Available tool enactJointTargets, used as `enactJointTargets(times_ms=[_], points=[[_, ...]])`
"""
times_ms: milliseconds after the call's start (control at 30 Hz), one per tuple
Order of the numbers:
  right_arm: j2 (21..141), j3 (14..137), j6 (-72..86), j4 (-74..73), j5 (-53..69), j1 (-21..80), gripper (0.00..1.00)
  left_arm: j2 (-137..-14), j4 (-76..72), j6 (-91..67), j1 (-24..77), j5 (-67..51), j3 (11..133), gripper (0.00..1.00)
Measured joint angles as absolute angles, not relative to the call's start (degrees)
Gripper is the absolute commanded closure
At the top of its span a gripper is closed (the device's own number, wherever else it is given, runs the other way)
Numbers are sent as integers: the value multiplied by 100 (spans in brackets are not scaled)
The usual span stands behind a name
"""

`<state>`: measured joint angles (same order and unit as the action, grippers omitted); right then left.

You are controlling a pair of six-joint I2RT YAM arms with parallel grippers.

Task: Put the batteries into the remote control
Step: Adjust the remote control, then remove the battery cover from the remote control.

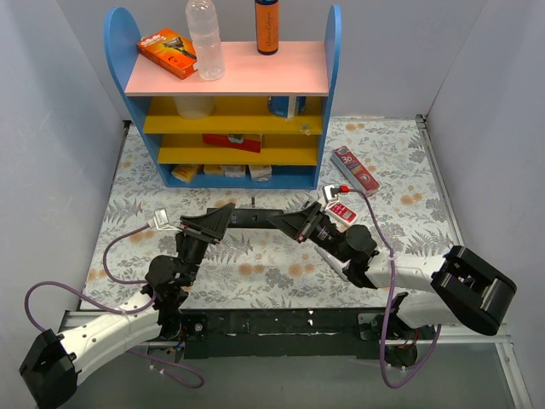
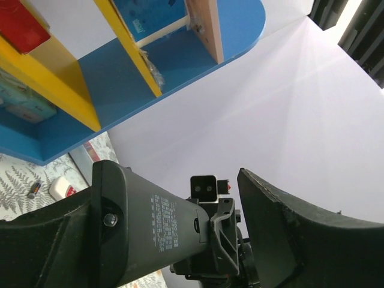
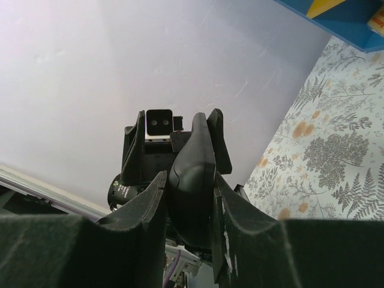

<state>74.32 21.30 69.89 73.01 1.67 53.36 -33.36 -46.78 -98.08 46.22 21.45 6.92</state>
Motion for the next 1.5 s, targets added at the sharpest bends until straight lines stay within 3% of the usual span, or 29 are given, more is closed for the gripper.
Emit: enactJointTargets(times_ms=[100,267,433,567,800,933,1233,1500], points=[[7441,2078,7048,7441,119,5382,96,-3321,-4821,-9808,4622,2185,690,43],[7550,2040,7190,7714,104,5452,81,-3223,-4897,-9760,4622,2261,690,66],[7682,1894,7345,7994,167,5527,53,-3190,-4840,-9719,4622,2344,642,89],[7791,1761,7330,7929,209,5524,39,-3037,-4733,-9581,4624,2351,615,99],[7533,1636,6956,7400,346,5516,20,-2711,-4007,-9083,4624,2469,873,100],[7024,2082,6178,5872,427,5513,14,-2624,-3395,-8541,4624,2482,1212,100],[7201,3935,4600,2567,318,5502,11,-2810,-2471,-7432,4622,2263,1507,100],[7867,4580,4252,1553,338,5494,12,-3188,-2112,-7133,4619,2053,1507,100]])
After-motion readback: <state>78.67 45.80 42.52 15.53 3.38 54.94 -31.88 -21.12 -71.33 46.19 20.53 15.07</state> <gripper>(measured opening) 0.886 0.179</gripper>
